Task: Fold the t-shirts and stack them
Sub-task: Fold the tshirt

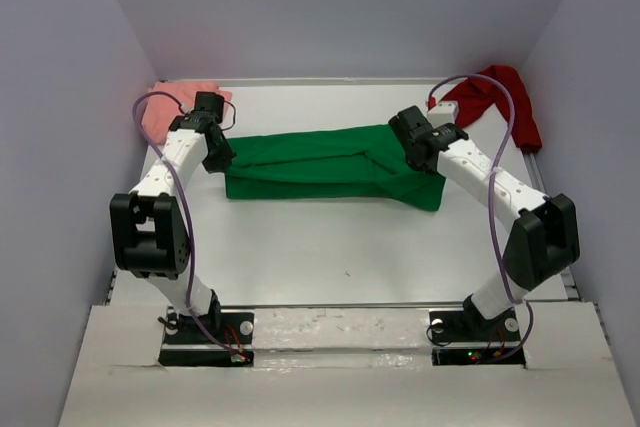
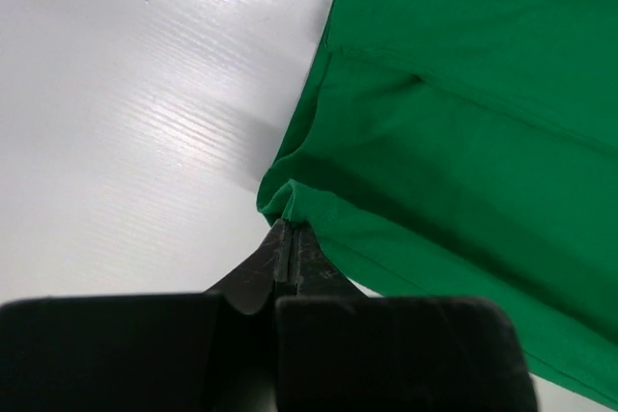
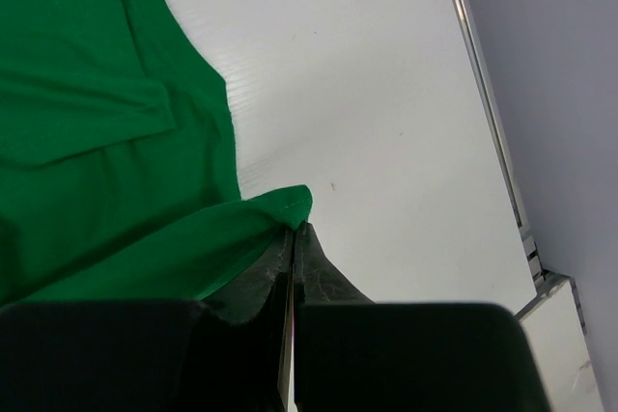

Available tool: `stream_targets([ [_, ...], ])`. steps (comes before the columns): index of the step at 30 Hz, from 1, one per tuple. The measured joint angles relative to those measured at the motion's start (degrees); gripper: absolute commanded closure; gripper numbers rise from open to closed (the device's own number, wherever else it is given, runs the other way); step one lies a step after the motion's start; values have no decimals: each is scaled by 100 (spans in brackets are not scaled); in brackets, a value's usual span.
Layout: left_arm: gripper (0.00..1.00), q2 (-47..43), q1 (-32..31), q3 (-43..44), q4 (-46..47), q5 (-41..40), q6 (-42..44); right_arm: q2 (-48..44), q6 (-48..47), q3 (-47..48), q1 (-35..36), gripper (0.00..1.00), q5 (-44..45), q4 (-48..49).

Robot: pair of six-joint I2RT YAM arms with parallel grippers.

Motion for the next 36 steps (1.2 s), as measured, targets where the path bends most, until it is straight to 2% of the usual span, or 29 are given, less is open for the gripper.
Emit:
stream_targets([
  [12, 100, 605, -37, 330, 11, -61, 20, 431, -437, 658, -192, 100, -214, -4],
  [28, 100, 1401, -127, 927, 0, -76, 15, 1486, -883, 1388, -457, 100, -678, 33],
  [36, 100, 1589, -151, 1027, -9, -122, 11, 1963, -1003, 1886, -822, 100, -767, 92],
])
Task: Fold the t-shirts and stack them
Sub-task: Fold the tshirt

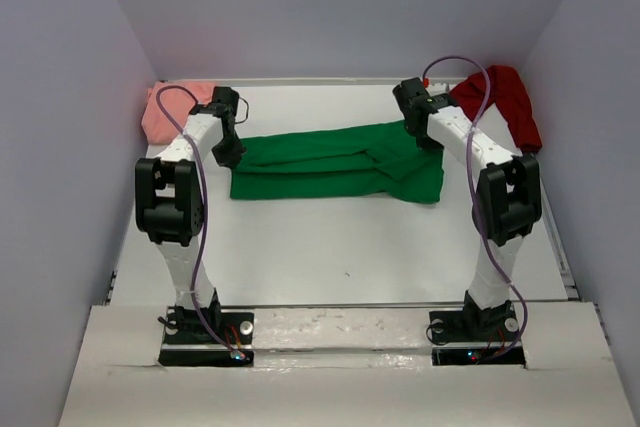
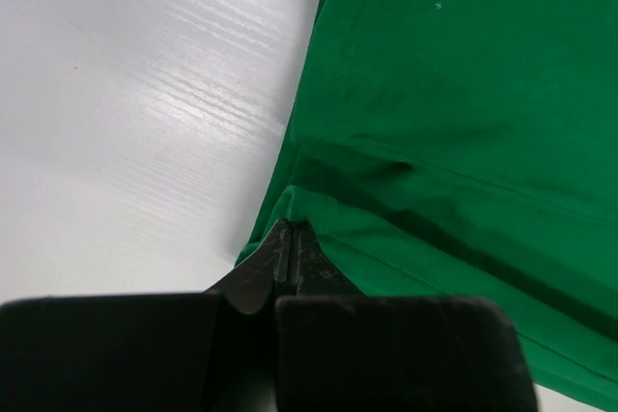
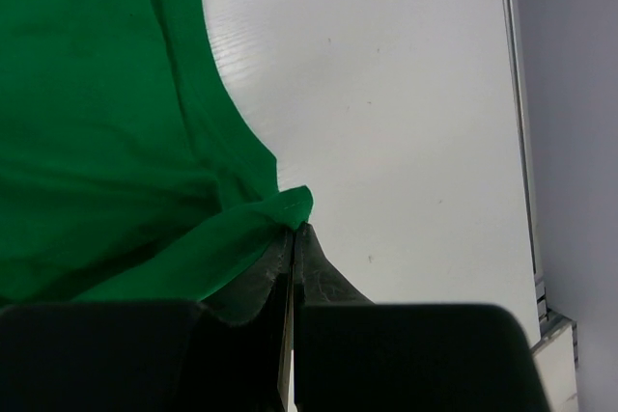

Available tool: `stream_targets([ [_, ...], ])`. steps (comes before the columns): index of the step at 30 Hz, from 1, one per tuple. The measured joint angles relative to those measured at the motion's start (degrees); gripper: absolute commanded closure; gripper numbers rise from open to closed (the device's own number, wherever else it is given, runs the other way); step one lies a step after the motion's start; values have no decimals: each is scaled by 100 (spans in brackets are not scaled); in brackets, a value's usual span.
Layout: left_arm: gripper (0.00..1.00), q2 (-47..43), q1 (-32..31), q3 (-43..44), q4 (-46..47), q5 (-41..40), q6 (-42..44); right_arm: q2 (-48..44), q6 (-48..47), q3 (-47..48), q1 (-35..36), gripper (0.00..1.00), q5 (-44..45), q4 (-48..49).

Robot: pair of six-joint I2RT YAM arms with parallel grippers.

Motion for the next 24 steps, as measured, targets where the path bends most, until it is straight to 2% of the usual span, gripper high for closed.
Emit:
stream_targets([
  [17, 100, 195, -7, 125, -66, -131, -57, 791, -509, 702, -306, 100, -317, 243],
  [24, 100, 289, -9, 297, -109, -144, -76, 973, -625, 706, -446, 100, -431, 358],
])
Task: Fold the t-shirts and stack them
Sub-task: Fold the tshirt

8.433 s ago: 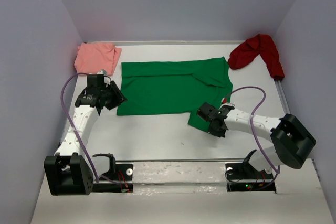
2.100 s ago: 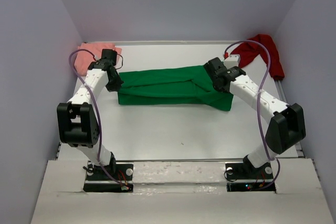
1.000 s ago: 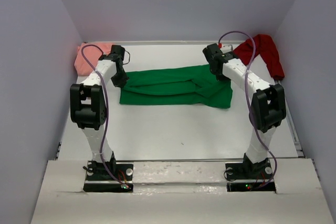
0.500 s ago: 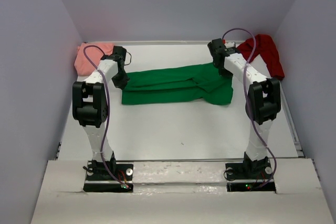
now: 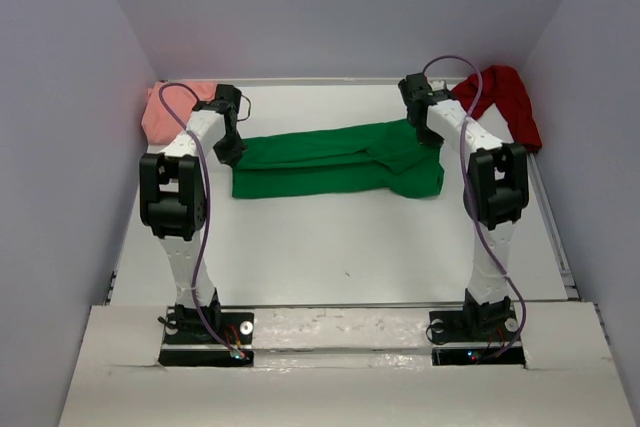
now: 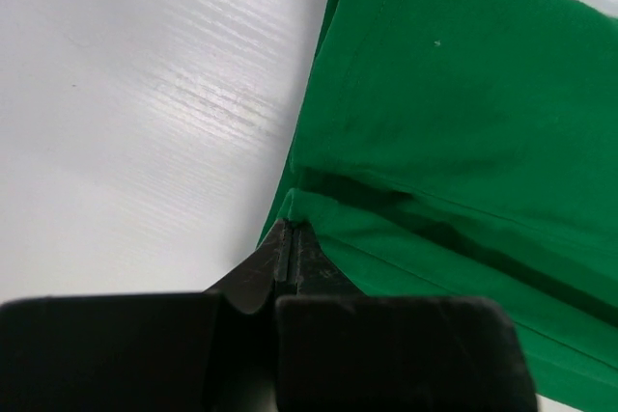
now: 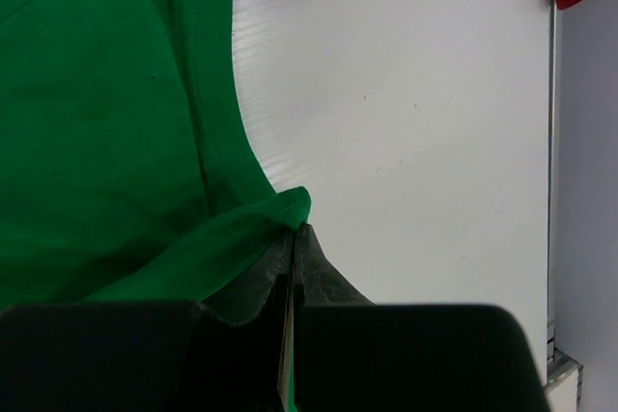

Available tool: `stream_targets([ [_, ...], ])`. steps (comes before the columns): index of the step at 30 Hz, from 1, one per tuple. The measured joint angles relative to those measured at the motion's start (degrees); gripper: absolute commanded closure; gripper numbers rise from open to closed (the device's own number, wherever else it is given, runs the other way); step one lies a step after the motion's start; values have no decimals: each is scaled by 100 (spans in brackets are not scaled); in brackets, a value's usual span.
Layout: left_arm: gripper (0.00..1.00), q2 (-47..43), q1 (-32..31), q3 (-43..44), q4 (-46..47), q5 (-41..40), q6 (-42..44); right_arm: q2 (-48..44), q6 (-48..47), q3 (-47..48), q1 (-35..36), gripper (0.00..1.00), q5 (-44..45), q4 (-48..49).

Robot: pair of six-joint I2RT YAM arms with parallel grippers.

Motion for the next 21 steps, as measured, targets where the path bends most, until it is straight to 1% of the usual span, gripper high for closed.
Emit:
stream_targets([
  [10, 100, 210, 0, 168, -37, -2, -55, 240, -144, 293, -140, 100, -151, 157],
  [20, 100, 382, 0, 212, -48, -11, -70, 560, -376, 328, -227, 100, -470, 376],
  [21, 98, 382, 0, 214, -48, -15, -72, 595, -417, 328, -227, 100, -490, 431],
])
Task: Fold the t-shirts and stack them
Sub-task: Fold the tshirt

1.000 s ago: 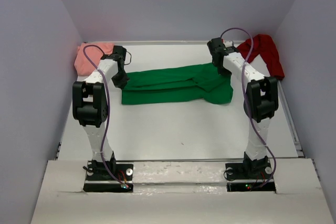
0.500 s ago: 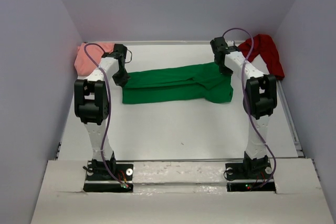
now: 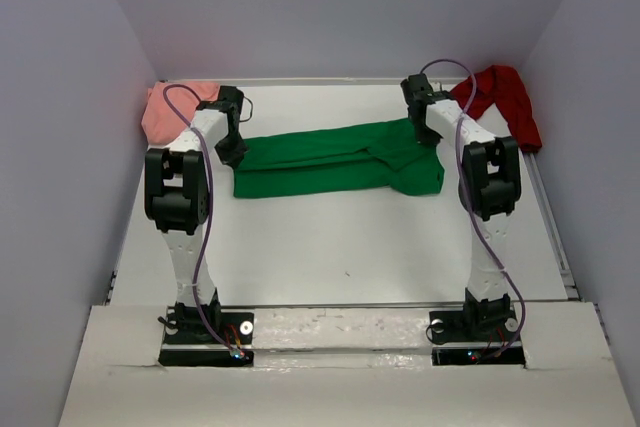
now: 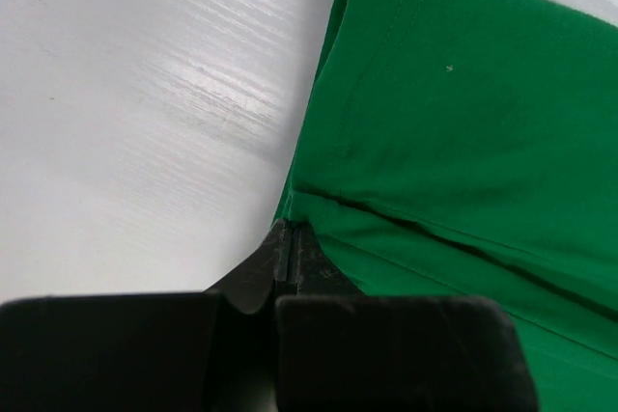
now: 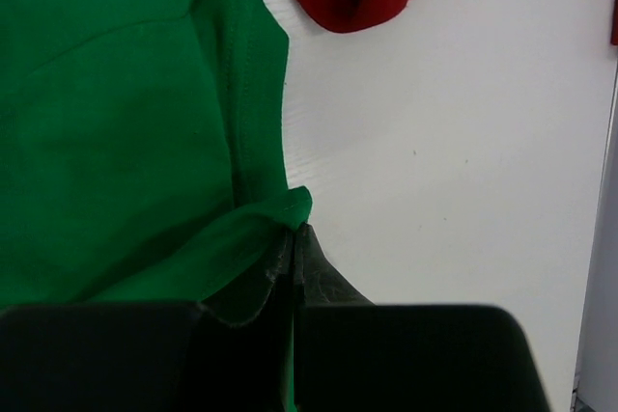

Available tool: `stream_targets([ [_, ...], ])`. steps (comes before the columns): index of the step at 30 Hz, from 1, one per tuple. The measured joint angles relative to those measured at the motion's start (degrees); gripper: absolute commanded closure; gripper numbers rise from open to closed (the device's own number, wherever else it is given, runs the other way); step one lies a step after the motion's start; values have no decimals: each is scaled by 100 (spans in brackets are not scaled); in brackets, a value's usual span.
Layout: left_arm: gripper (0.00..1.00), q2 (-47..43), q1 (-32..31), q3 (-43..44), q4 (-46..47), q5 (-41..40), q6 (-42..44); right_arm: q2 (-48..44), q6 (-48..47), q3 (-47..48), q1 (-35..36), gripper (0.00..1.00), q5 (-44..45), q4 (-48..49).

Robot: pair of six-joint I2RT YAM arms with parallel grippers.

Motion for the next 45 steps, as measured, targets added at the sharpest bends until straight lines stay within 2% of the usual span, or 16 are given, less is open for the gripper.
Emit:
stream_targets([
  [2, 95, 0, 0, 9, 7, -9, -2, 61, -46, 15, 0, 100, -39, 50],
  [5, 85, 0, 0, 9, 24, -44, -22, 149, -122, 87, 0, 100, -103, 103],
  [9, 55, -9, -2, 7, 61, -197, -44, 190, -214, 175, 0, 100, -144, 162],
  [10, 35, -33, -4, 2, 61, -291, -48, 201, -232, 219, 0, 100, -151, 166],
  [11, 20, -61, -15, -4, 59, -363, -68, 214, -245, 258, 0, 100, -164, 168],
  [12, 14, -131, -52, -33, 52, -511, -116, 229, -269, 306, 0, 100, -179, 186],
  [16, 13, -518, -177, -92, 9, -984, -164, 267, -310, 435, 0, 100, -219, 203],
  [23, 14, -1587, -811, -260, 66, -1475, -199, 407, -393, 610, 0, 100, -262, 293],
  [28, 18, -1985, -1305, -479, 118, -1307, -251, 595, -448, 726, 0, 100, -269, 306],
  [37, 19, -1661, -1731, -695, 330, -800, -343, 979, -540, 1110, 0, 100, -254, 334],
  [38, 19, -1620, -1740, -741, 363, -754, -343, 1029, -553, 1132, 0, 94, -245, 330],
  [41, 19, -1582, -1740, -807, 382, -702, -341, 1169, -579, 1231, -9, 84, -223, 328],
  [42, 19, -1582, -1740, -826, 393, -697, -341, 1209, -586, 1274, -11, 70, -221, 328],
  [44, 19, -1582, -1740, -863, 426, -686, -339, 1270, -603, 1377, -22, 59, -210, 334],
  [45, 19, -1582, -1740, -907, 470, -686, -339, 1272, -601, 1410, -26, 49, -210, 330],
])
